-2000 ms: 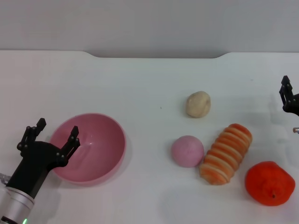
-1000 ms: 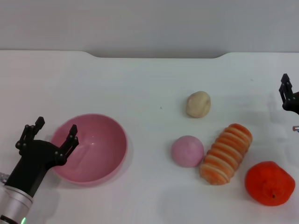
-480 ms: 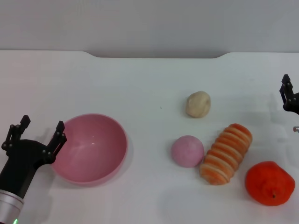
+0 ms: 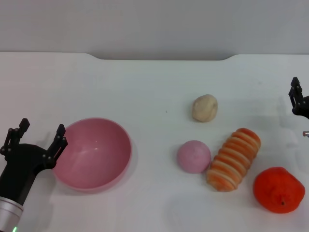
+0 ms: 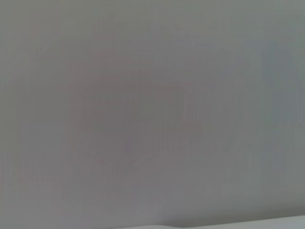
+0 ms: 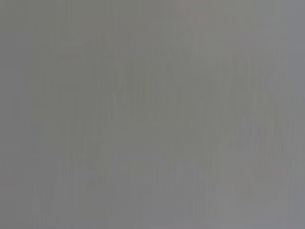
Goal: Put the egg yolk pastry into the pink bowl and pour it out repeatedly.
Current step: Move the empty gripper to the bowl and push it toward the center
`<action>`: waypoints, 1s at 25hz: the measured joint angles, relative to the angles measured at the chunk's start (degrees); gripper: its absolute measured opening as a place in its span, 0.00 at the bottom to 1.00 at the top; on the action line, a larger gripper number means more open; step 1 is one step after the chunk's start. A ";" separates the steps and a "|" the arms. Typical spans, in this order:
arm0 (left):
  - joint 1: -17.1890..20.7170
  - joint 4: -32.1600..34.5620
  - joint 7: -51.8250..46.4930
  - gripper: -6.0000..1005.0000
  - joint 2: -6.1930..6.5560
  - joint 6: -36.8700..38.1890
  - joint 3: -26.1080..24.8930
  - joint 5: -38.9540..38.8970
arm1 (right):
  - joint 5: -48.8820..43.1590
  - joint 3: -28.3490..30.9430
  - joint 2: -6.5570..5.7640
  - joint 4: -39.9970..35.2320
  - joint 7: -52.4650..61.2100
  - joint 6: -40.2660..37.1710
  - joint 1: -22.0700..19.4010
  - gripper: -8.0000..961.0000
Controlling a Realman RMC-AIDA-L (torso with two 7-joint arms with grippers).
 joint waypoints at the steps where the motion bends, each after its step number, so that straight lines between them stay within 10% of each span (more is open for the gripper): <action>1: 0.00 0.01 -0.02 0.81 0.00 0.06 0.00 0.00 | 0.00 0.00 0.00 0.00 0.00 0.03 0.00 0.50; 19: -0.69 13.75 -26.43 0.81 0.79 3.96 -0.77 -0.33 | 0.00 0.00 -0.09 0.00 0.00 0.08 1.67 0.50; 25: -3.57 34.56 -61.75 0.81 1.66 -16.89 6.57 0.60 | 0.00 -0.01 -0.09 0.00 0.00 0.20 1.85 0.50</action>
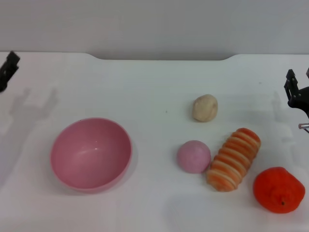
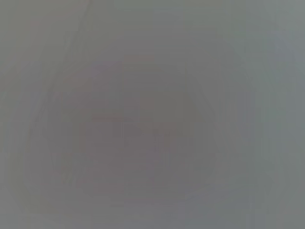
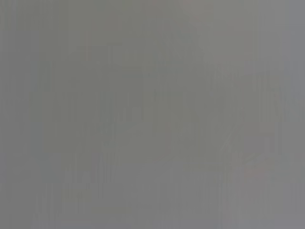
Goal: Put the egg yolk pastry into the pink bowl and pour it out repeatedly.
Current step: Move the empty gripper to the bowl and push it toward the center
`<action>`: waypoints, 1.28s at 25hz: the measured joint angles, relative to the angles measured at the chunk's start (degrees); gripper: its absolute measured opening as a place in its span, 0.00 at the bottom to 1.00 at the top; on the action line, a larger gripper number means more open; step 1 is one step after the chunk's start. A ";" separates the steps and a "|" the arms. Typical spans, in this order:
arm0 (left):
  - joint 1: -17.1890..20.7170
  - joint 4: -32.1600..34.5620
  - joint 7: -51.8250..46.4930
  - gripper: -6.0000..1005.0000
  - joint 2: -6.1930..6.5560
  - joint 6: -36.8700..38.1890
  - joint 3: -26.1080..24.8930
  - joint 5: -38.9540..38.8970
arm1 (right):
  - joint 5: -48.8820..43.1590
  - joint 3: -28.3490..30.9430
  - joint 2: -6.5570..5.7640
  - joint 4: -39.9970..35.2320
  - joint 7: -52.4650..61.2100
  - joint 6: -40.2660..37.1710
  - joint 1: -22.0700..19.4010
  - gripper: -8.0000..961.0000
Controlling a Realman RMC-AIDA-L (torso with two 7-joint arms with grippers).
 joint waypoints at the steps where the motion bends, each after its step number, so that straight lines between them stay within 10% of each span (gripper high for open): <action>1: 0.00 0.00 0.00 0.81 0.00 0.00 0.00 0.00 | 0.00 0.00 0.00 0.00 0.00 0.00 0.02 0.50; 6: 1.10 17.86 -27.29 0.81 4.37 -10.98 16.11 8.07 | 0.00 0.01 0.00 0.00 0.00 0.01 0.25 0.50; 13: 3.61 32.36 -50.86 0.81 7.20 -7.52 18.79 31.36 | 0.02 0.04 0.00 -0.06 0.00 0.01 0.43 0.50; 23: 15.67 59.69 -63.25 0.81 2.65 4.57 17.54 44.01 | 0.15 0.10 0.00 -1.34 0.00 0.49 1.89 0.49; 32: 18.13 70.57 -68.60 0.81 -0.53 15.53 13.49 50.58 | 0.18 0.09 0.00 -1.77 0.00 1.65 3.03 0.49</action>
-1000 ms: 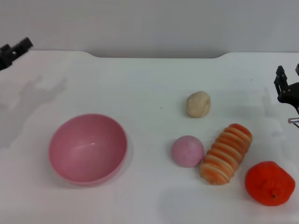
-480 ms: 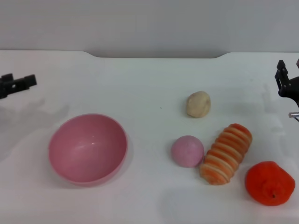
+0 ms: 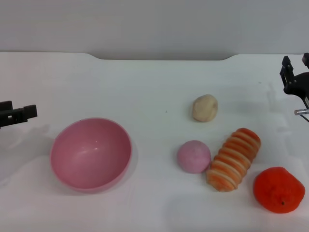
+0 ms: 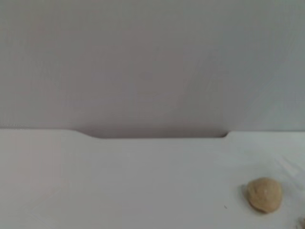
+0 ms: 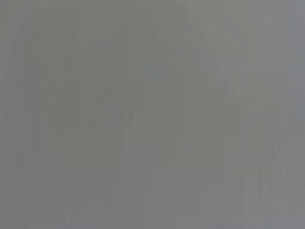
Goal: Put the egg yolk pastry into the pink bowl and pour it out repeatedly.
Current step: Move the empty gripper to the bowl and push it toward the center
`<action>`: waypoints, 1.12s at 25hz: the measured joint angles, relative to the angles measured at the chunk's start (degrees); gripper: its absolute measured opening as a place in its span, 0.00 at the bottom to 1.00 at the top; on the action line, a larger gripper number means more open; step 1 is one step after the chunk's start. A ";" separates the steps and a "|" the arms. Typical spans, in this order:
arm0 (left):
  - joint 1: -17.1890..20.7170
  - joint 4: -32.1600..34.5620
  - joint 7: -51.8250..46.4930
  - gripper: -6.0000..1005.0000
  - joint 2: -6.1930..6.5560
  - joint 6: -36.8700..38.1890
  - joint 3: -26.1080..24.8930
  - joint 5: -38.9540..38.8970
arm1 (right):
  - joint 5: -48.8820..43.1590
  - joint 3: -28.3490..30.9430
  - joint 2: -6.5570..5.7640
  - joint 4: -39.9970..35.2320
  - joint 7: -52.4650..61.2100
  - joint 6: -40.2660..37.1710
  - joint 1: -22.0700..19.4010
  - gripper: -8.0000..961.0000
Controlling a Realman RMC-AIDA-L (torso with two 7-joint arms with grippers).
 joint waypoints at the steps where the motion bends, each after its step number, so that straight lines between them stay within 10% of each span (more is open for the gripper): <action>1: -0.14 1.11 -1.11 0.81 0.01 0.49 0.25 0.77 | 0.00 0.00 0.00 -0.03 0.00 0.01 0.04 0.49; 28: -9.82 2.19 -14.43 0.81 -0.20 -0.76 16.95 21.41 | 0.18 0.82 0.00 -0.53 0.00 0.12 -0.94 0.49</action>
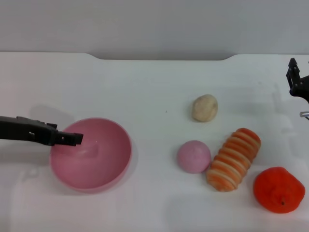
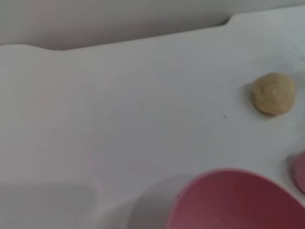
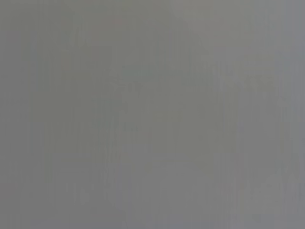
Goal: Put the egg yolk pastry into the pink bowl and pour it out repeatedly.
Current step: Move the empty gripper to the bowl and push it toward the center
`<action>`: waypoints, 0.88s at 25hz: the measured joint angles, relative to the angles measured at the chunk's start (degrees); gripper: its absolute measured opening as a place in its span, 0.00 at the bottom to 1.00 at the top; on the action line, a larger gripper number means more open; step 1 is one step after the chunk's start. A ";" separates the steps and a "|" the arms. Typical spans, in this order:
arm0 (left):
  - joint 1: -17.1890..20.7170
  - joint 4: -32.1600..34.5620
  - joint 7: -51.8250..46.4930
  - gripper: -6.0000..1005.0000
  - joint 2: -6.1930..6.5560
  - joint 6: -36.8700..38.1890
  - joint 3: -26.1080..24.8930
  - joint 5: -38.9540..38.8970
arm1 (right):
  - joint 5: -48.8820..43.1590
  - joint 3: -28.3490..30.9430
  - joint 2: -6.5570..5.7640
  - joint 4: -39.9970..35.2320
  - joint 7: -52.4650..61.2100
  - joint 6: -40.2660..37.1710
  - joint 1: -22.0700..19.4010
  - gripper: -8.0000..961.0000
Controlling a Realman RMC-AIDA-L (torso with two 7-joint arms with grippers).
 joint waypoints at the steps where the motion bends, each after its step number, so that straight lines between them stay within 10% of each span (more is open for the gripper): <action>1: -0.41 -1.13 -0.03 0.81 0.03 -1.11 0.01 0.09 | 0.00 -0.01 0.00 -0.05 0.00 0.01 -0.07 0.49; 22: -7.12 -15.82 0.25 0.81 0.21 -5.93 0.68 6.11 | 0.00 0.59 0.00 -0.73 0.00 0.63 -0.25 0.49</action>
